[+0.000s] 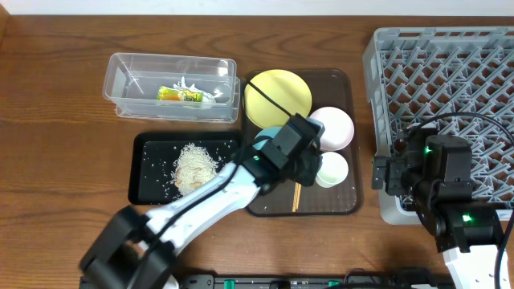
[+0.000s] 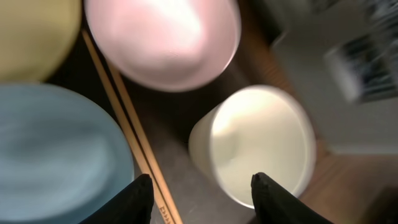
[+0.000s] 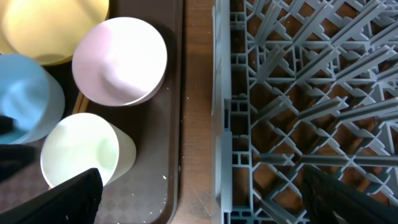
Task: Sort waste into correct bins and load items into the dishwasher rack
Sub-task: 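Lift the pale green cup with left gripper and hand it to right gripper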
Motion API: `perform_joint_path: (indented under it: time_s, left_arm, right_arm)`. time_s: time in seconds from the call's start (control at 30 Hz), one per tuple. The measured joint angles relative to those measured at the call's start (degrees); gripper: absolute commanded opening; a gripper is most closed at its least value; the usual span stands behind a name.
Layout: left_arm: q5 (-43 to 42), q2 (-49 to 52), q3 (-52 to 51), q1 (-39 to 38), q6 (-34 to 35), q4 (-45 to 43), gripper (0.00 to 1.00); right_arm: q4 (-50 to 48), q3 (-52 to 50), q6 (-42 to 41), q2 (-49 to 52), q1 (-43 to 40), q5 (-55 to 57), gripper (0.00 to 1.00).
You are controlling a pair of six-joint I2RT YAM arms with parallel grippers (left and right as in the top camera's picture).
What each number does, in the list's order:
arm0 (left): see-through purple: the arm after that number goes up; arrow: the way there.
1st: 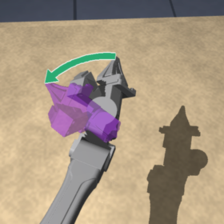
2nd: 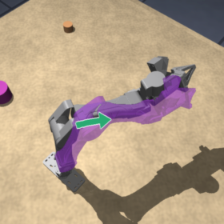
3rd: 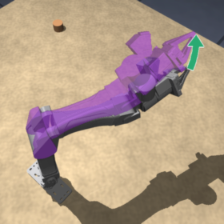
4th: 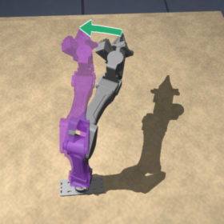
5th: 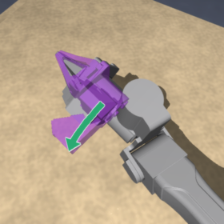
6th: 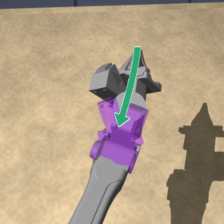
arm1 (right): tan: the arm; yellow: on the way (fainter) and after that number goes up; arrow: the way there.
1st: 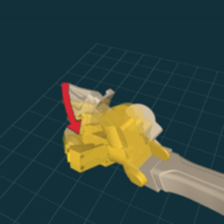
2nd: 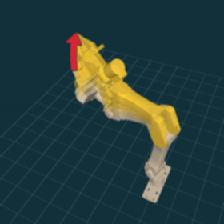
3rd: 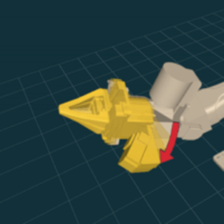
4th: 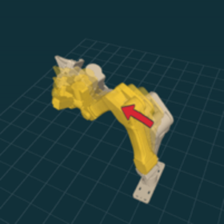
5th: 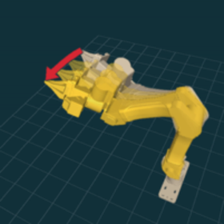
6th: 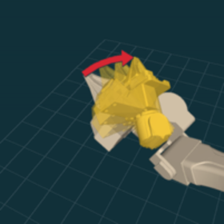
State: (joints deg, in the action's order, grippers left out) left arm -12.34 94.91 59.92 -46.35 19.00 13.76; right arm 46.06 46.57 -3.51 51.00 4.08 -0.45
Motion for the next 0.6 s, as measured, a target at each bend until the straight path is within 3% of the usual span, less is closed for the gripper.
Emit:
perform_joint_path:
  time_s: [0.2, 0.27, 0.6]
  left_arm:
    - [-0.4, 5.4, 0.0, 0.0, 2.4, -0.8, 0.14]
    - [-0.5, 5.5, 0.0, 0.0, 2.5, -0.9, 0.06]
    - [-4.3, 3.4, 0.0, 1.5, 2.5, -1.0, 0.06]
  right_arm:
    - [0.0, 0.0, 0.0, 0.0, 0.0, 0.0, 0.99]
    - [0.0, 0.0, 0.0, 0.0, 0.0, 0.0, 0.99]
    - [-0.8, 0.0, 0.0, 0.0, 0.0, 0.0, 0.99]
